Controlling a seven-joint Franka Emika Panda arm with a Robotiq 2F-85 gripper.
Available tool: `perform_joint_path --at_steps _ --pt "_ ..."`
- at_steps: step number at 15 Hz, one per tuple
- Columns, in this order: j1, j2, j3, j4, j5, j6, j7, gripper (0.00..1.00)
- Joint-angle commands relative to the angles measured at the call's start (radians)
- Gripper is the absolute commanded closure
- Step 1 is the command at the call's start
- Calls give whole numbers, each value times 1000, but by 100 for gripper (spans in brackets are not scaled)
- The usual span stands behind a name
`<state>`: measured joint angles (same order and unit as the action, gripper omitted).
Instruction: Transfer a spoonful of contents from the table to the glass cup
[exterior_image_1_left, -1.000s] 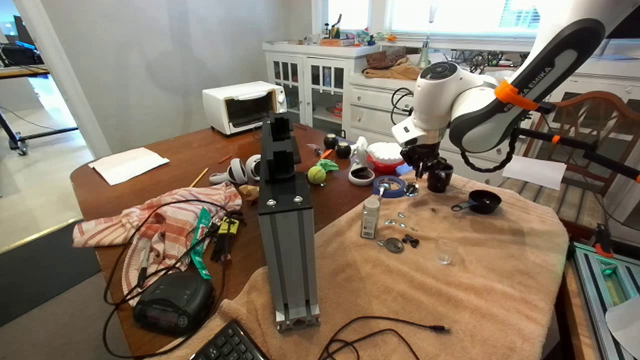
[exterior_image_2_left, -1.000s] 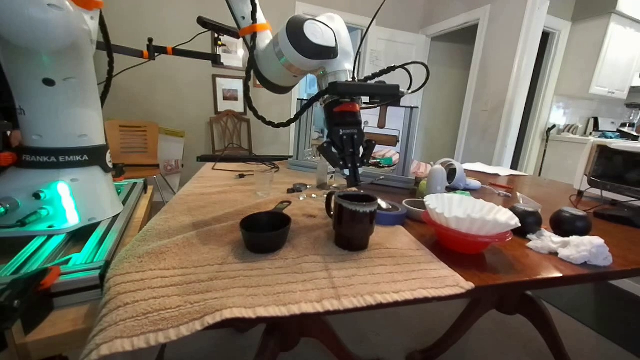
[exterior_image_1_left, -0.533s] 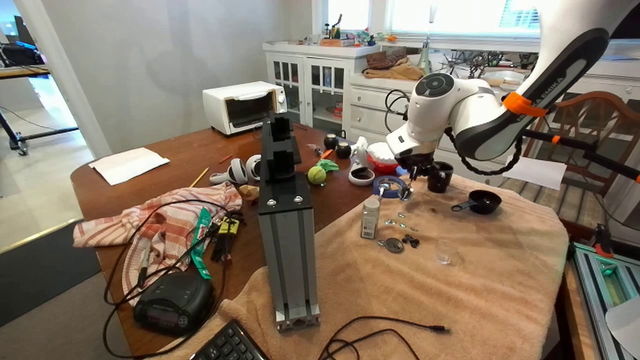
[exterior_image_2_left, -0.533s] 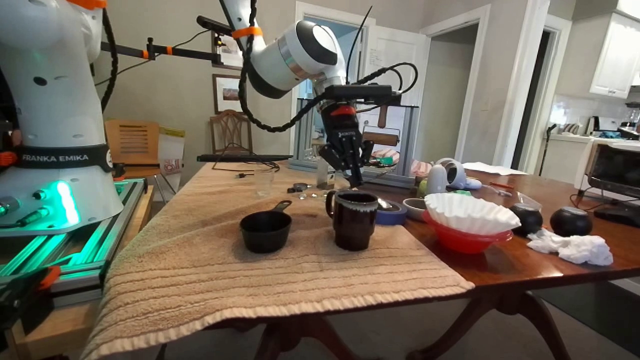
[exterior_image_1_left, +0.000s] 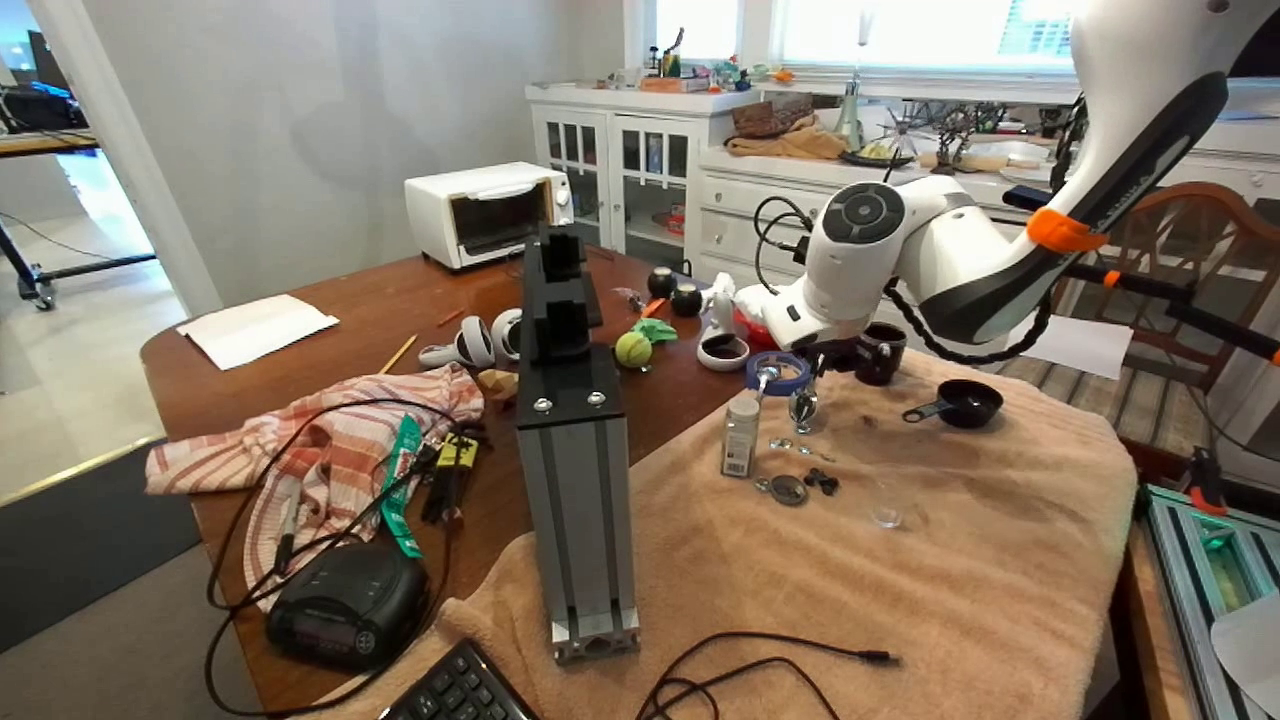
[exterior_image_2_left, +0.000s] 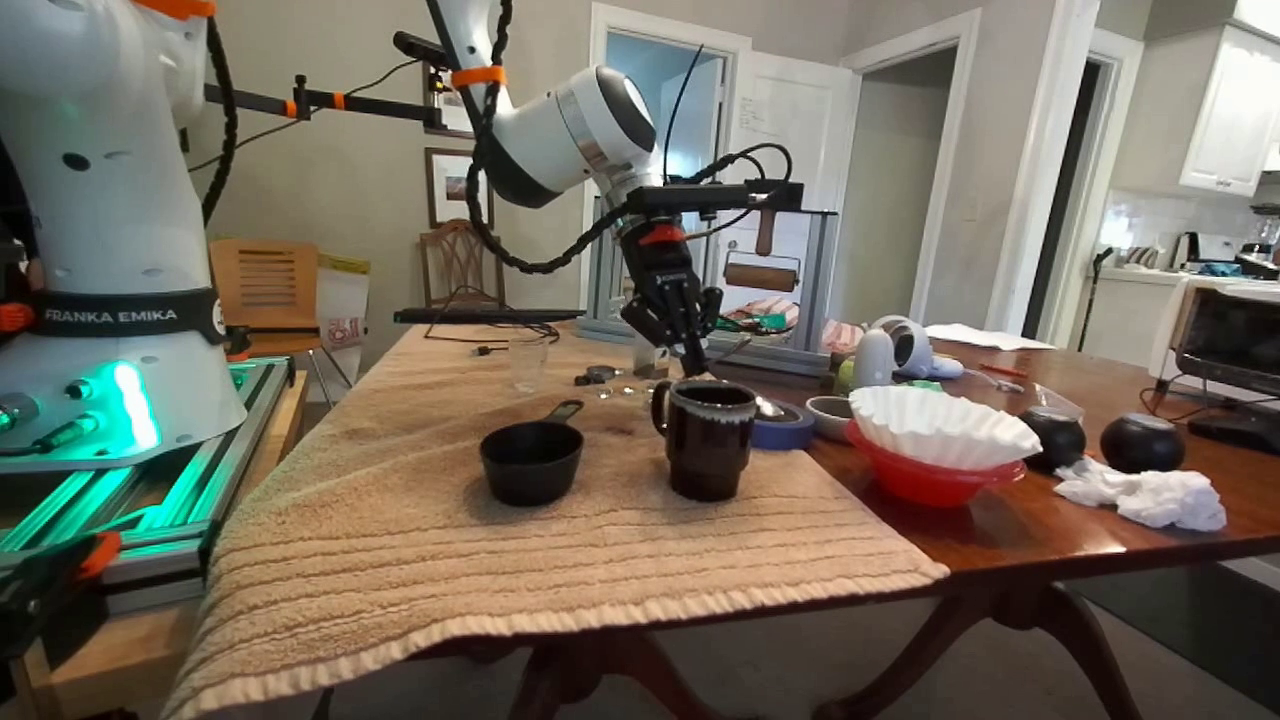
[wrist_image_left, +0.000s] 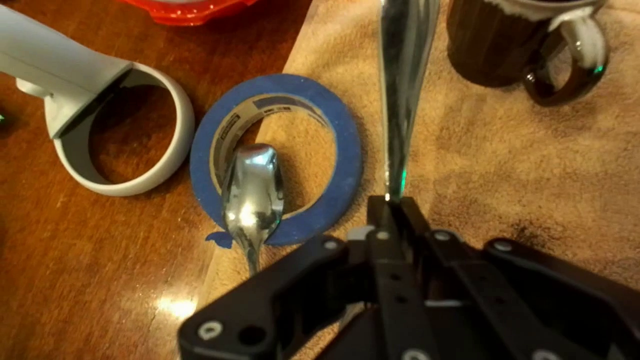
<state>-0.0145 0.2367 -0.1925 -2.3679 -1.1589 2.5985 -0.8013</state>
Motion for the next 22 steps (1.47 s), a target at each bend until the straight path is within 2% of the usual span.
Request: perform_joint_path --at_steps 1,15,22 --pt "-28 9 37 5 -107 -46 104 98" --pt "-40 90 107 49 -383 -72 324 98" --pt "-57 88 107 67 -434 -73 394 98"
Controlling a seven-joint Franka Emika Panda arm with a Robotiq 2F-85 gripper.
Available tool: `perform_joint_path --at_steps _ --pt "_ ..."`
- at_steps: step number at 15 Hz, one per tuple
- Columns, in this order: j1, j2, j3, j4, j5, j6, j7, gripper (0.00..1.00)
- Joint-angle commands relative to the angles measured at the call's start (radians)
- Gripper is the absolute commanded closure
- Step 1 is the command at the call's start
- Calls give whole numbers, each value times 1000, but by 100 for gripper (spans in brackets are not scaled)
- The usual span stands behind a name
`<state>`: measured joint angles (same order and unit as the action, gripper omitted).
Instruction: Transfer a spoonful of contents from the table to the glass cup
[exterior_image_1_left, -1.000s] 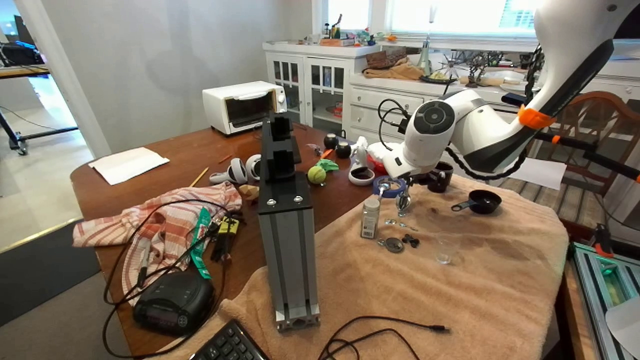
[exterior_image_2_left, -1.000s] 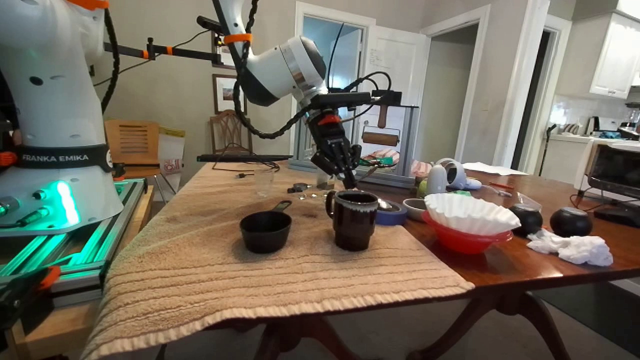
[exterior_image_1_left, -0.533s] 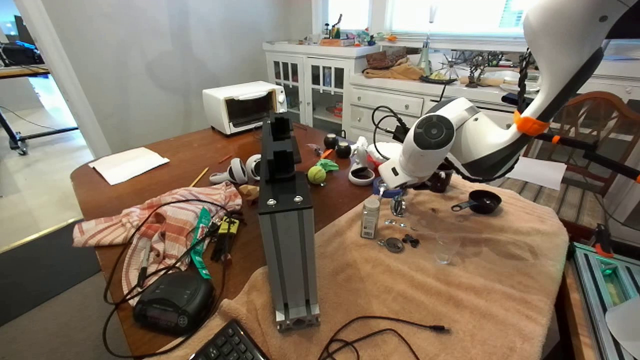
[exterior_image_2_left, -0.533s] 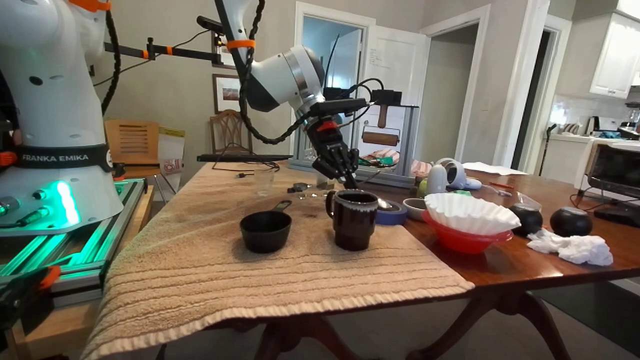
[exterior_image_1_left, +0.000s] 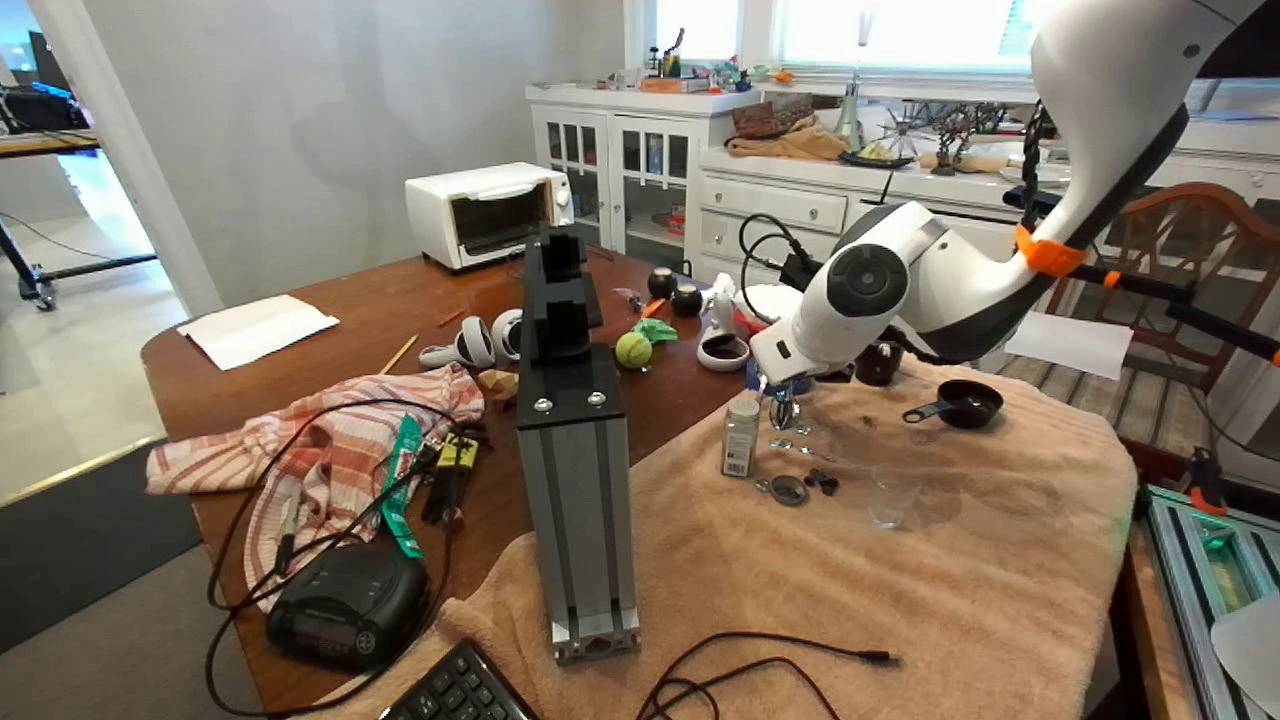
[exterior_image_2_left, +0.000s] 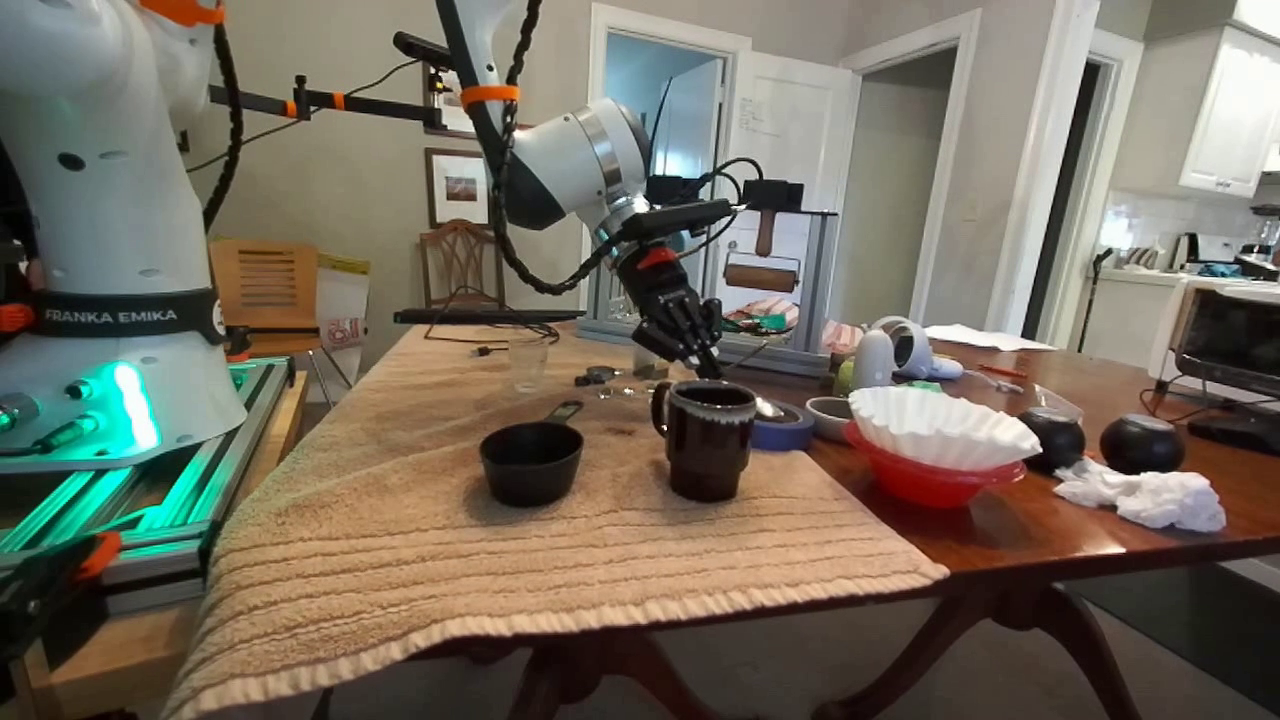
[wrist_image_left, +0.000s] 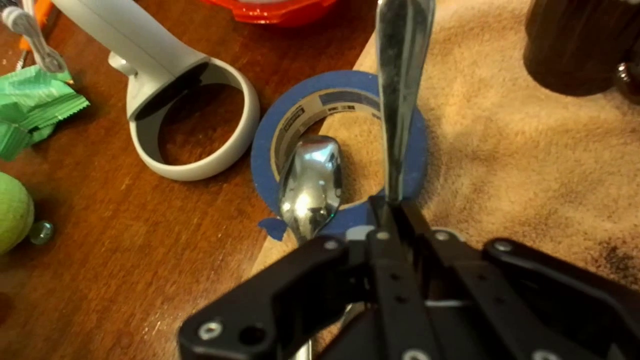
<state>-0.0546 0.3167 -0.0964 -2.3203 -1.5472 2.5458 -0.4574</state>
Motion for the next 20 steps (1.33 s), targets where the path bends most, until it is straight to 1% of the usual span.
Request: perform_joint_path --at_steps 1,7,13,17,20 --pt "-20 8 8 25 -52 -24 57 98" --pt "-36 37 5 39 -100 -56 67 98" --pt "-49 57 8 25 -88 -64 46 98" --pt "-67 52 11 1 -43 -35 -35 98" --pt "-77 32 12 -16 -29 -12 -67 98"
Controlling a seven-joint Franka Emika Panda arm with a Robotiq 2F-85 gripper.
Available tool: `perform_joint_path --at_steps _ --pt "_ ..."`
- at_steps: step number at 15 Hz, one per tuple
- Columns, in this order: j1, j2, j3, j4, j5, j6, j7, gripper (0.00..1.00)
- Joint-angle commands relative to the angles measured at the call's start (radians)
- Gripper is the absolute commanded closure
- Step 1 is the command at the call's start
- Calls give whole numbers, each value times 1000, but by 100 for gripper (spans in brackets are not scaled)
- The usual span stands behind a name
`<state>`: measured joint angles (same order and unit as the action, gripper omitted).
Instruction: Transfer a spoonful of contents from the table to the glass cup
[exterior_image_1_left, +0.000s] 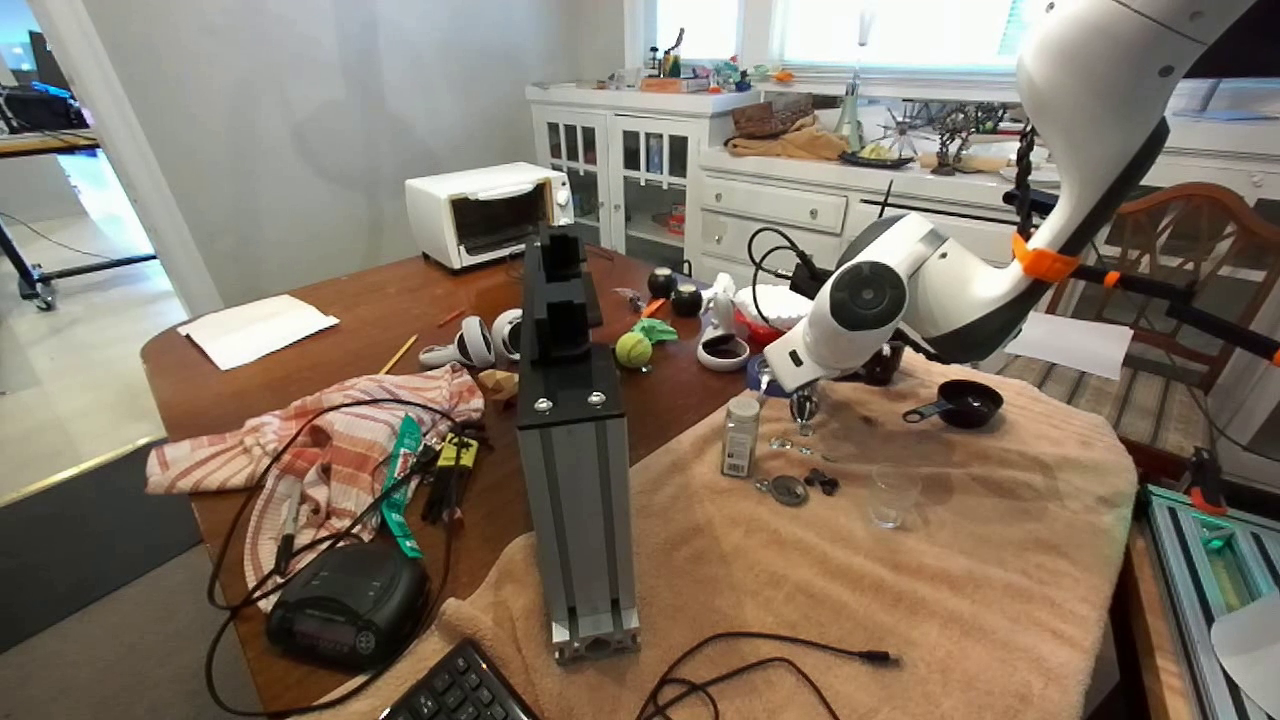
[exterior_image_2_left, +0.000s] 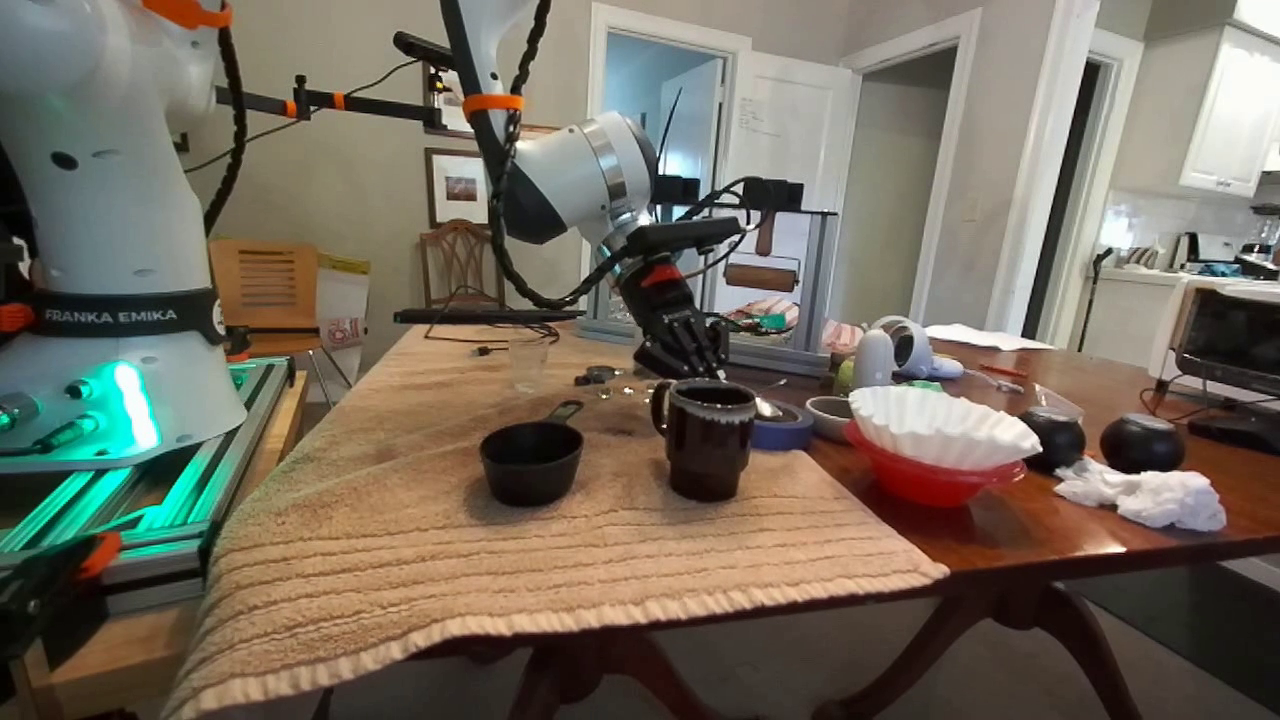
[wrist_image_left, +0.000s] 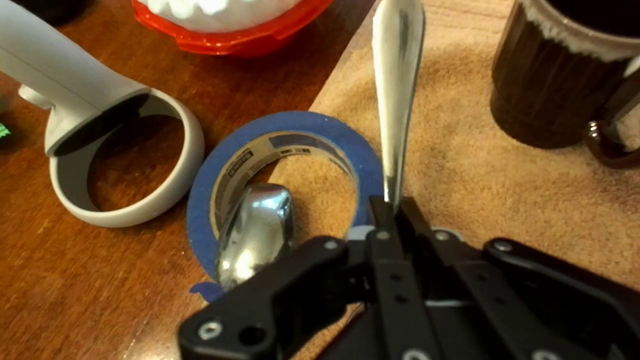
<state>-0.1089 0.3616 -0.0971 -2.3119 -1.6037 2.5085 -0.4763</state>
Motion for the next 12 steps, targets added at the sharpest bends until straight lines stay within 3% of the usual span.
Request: perform_joint_path --at_steps 1,12 --pt "-25 -16 14 -27 37 29 -51 98" --pt "-17 -81 39 -103 52 62 -50 98"
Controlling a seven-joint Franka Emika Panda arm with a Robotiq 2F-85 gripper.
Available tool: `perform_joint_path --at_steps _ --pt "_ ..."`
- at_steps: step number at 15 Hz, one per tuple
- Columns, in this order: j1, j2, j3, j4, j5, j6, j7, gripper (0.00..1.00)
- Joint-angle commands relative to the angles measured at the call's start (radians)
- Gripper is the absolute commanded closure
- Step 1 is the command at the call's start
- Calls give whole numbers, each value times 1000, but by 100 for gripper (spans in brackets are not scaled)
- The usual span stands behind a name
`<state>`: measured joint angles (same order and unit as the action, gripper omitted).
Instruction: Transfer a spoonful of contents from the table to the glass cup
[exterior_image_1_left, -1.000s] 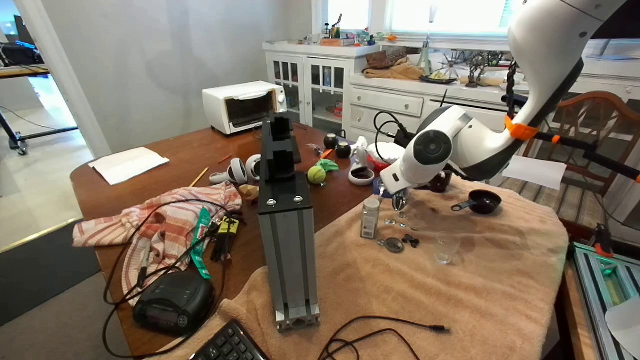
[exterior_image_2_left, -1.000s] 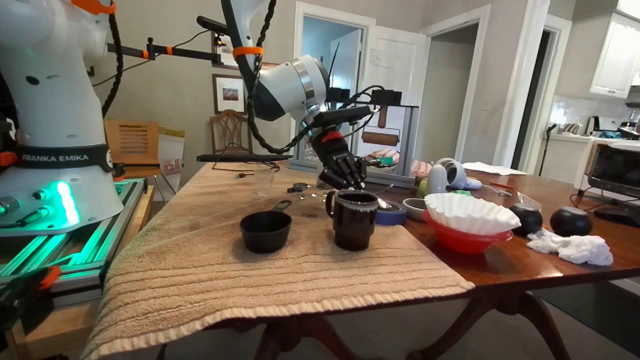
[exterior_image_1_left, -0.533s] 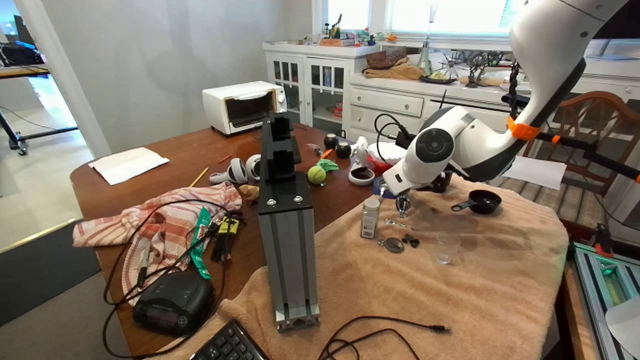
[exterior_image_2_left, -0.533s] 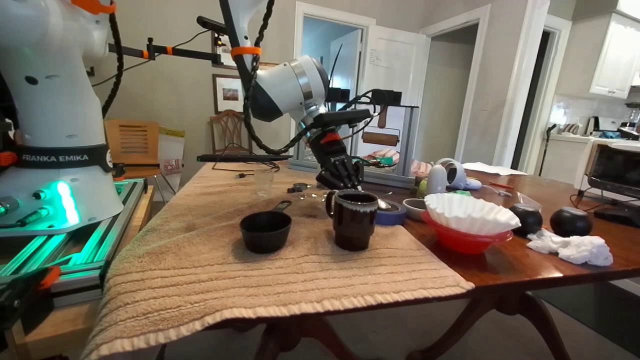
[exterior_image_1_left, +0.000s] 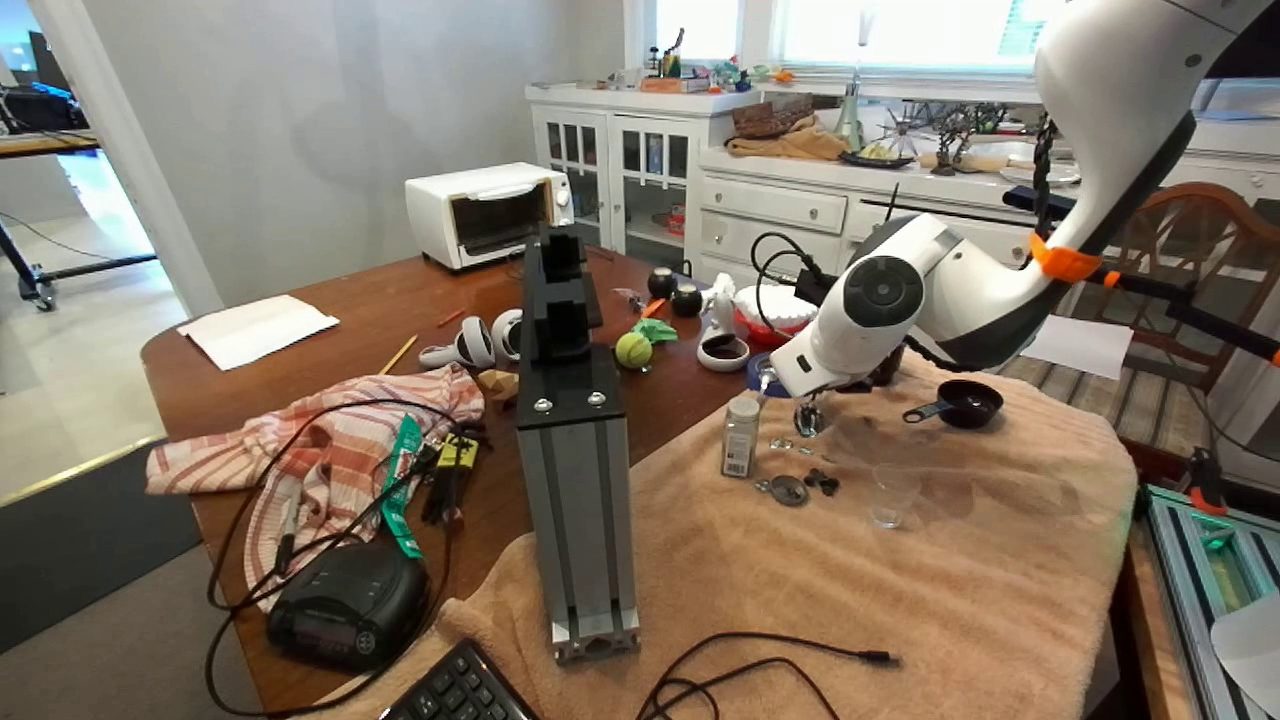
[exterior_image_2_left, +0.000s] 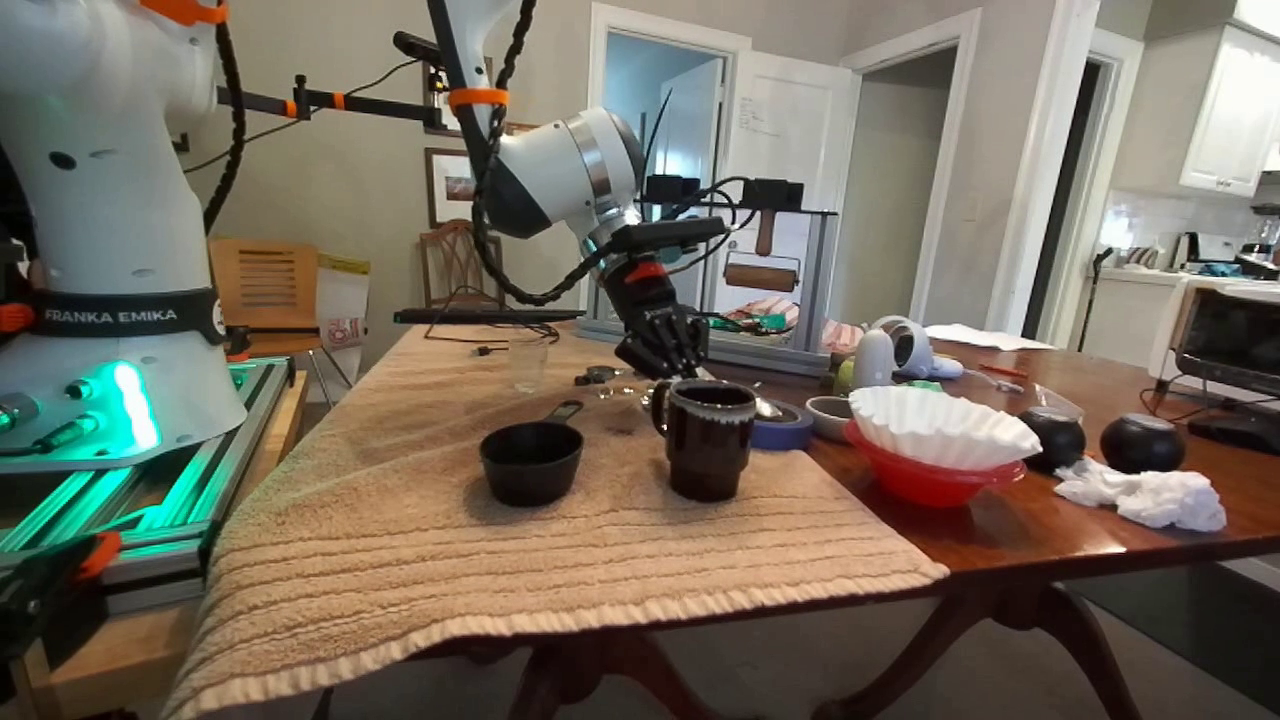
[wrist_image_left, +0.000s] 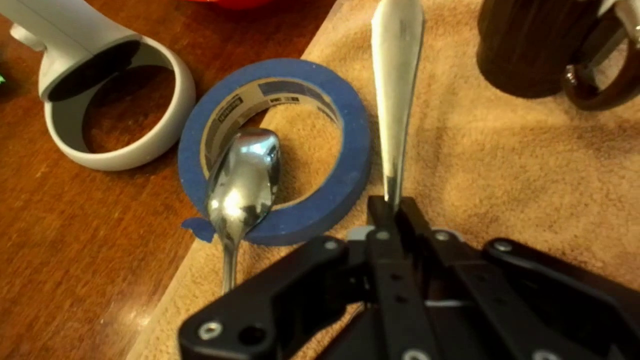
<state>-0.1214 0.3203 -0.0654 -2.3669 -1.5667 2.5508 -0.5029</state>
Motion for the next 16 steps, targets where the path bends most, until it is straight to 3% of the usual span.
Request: perform_joint_path --at_steps 1,5,12,16 --pt "-6 -44 8 -55 18 23 -27 98" --pt "-11 -47 9 -82 72 29 -98 98" --pt "-30 -30 45 -90 491 -31 -570 98" --pt "-19 -65 52 -78 631 -82 -731 98"
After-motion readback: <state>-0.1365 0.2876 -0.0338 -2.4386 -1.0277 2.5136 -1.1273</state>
